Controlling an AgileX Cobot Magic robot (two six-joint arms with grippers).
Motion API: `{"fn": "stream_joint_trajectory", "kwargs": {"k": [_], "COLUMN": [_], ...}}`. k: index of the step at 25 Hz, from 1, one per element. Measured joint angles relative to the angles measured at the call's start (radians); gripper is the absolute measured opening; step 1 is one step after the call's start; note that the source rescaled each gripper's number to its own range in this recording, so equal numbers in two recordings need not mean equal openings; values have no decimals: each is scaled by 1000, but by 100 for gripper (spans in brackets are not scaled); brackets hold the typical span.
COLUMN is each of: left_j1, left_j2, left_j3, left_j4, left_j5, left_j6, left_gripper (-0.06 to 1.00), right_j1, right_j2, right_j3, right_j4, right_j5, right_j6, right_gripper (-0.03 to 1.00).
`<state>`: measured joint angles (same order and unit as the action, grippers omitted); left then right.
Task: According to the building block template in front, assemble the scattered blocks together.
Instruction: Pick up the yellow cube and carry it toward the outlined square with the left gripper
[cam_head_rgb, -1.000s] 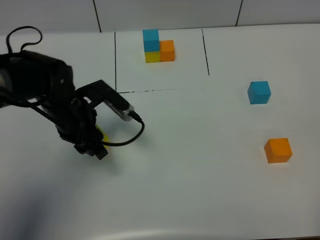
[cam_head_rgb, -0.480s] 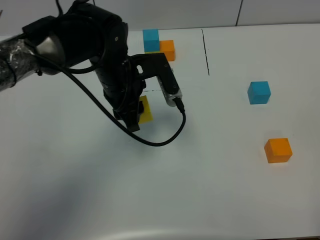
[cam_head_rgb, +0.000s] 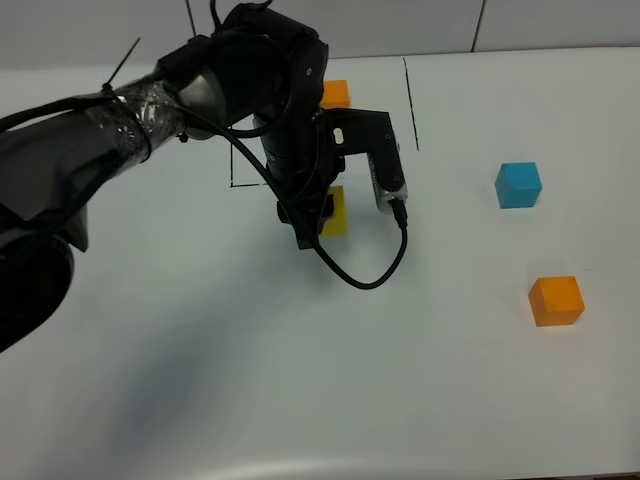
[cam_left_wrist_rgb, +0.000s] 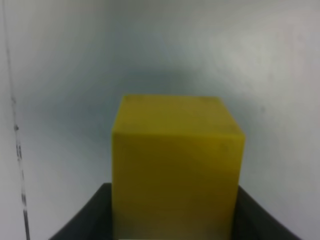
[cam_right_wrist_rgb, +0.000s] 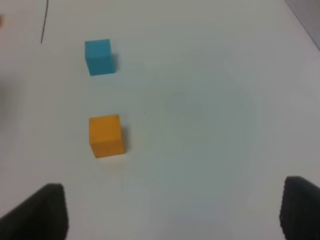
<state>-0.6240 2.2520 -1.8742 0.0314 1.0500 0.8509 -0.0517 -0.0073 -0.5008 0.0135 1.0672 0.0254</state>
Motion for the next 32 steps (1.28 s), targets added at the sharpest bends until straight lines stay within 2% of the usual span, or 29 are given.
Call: {"fn": "stream_joint_trajectory", "kwargs": {"k": [9, 30, 32], "left_j1": [-3, -3, -3], "left_j2": [136, 183, 184], "left_j3": [-126, -141, -141], "left_j4": [-4, -5, -5], "left_j5": [38, 51, 53], "left_j6": [2, 22, 21], "left_gripper": [0, 0, 8], "right_j1": [0, 0, 0], "right_j2": [0, 0, 0], "right_j3": [0, 0, 0], "right_j4": [1, 1, 1], "right_j5": [0, 0, 0], "right_j6": [0, 0, 0], "right_gripper": [82, 82, 82]}}
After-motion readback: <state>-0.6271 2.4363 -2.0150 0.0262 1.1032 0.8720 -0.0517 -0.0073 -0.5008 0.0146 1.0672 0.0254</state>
